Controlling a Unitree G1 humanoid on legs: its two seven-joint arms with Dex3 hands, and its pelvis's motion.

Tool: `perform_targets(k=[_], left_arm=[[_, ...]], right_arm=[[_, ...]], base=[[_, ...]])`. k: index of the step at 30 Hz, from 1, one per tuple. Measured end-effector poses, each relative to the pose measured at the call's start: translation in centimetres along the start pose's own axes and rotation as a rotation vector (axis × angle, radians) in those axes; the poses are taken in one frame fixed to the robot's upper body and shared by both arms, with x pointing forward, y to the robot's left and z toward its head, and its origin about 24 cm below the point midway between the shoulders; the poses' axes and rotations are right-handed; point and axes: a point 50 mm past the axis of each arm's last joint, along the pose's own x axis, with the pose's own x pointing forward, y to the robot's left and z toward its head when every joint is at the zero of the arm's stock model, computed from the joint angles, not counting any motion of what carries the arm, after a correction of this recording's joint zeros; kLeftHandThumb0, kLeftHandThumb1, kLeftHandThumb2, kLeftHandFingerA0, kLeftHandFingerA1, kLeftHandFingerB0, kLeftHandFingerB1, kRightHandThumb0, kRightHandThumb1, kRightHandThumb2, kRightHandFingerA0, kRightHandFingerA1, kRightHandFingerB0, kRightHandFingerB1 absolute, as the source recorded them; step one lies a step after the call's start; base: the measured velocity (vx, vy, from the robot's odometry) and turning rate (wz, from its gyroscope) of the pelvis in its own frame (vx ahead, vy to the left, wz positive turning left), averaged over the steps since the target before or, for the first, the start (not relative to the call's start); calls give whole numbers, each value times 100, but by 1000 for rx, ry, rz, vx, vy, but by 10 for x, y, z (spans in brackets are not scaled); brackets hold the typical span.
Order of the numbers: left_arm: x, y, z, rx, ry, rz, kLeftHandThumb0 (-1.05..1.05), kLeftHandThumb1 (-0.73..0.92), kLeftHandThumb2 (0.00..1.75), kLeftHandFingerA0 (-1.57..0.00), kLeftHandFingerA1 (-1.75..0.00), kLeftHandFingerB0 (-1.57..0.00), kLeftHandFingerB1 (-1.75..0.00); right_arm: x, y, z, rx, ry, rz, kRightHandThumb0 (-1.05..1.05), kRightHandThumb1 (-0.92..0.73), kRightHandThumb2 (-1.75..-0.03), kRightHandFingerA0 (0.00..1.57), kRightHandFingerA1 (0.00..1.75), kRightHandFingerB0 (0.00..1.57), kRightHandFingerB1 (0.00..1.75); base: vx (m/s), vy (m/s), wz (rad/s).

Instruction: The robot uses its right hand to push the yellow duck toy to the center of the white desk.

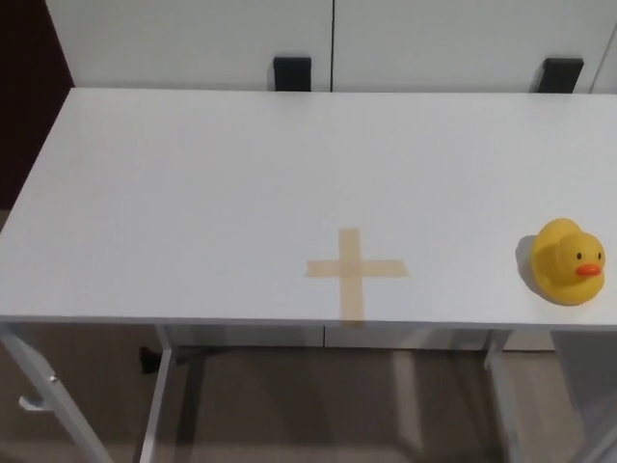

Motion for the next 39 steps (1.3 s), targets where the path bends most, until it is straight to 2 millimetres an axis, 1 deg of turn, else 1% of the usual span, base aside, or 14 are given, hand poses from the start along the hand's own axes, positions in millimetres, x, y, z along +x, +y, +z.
perform_targets(k=[4, 6, 8, 9, 13, 14, 15, 16, 19, 20, 21, 22, 24, 39], left_arm=[[-1, 2, -4, -12, 15, 6, -9, 56, 84, -95, -88, -89, -88], [-1, 2, -6, -13, 21, 8, -10, 56, 81, -85, -83, -83, -84], [-1, 3, -7, -14, 24, 9, -10, 56, 81, -85, -83, -83, -84], [-1, 3, -7, -16, 23, 9, -10, 59, 84, -89, -85, -84, -85], [-1, 3, -5, -24, 12, 11, -10, 58, 85, -89, -86, -85, -86], [-1, 3, -5, -28, 9, 12, -6, 57, 90, -89, -85, -84, -86], [-1, 4, -5, -33, 6, 14, -6, 57, 90, -89, -85, -84, -86], [-1, 4, -5, -35, 6, 15, -9, 58, 85, -89, -86, -82, -84], [-1, 4, -4, -38, -1, 16, -11, 60, 84, -86, -85, -81, -84], [-1, 4, -4, -37, -3, 15, -11, 61, 83, -87, -84, -82, -83], [-1, 3, -4, -37, -6, 15, -11, 61, 83, -87, -84, -82, -83], [-1, 3, -4, -35, -5, 14, -9, 59, 83, -87, -84, -83, -83], [-1, 3, -5, -35, -3, 14, -6, 57, 89, -87, -82, -83, -83], [-2, 3, -7, -42, -3, 14, -10, 58, 79, -89, -85, -82, -84]], right_arm=[[-2, -5, 4, 36, -34, -32, -13, -49, -102, 68, 74, 24, 55], [-3, -9, 7, 59, -53, -55, -47, -71, -61, 39, 59, 27, 30], [-3, -16, 18, 114, -103, -105, -47, -71, -61, 39, 59, 27, 30], [-2, -20, 26, 143, -136, -132, -62, -62, -92, 27, 62, 14, 41], [1, -32, 47, 216, -207, -197, -66, -64, -94, 23, 60, 14, 41], [2, -35, 53, 229, -222, -209, -63, -85, -66, 15, 54, 18, 27], [3, -38, 61, 244, -245, -225, -63, -85, -66, 15, 54, 18, 27], [4, -39, 70, 255, -272, -234, -34, -58, -112, 3, 54, 0, 47], [3, -40, 98, 273, -351, -240, -32, -62, -114, 2, 52, 0, 47], [3, -41, 110, 277, -383, -240, -64, -89, -67, 16, 35, 17, 27], [3, -41, 119, 279, -405, -240, -64, -89, -67, 16, 35, 17, 27], [2, -41, 133, 284, -439, -238, -71, -73, -99, 18, 48, 11, 41], [2, -40, 148, 286, -470, -234, -74, -74, -104, 23, 51, 13, 43], [6, -13, 247, 260, -641, -74, -72, -75, -105, 30, 53, 13, 45]], base=[[0, 0, 0], [0, 0, 0], [0, 0, 0], [0, 0, 0], [0, 0, 0], [0, 0, 0], [0, 0, 0], [0, 0, 0], [0, 0, 0], [0, 0, 0], [0, 0, 0], [0, 0, 0], [0, 0, 0], [0, 0, 0]])
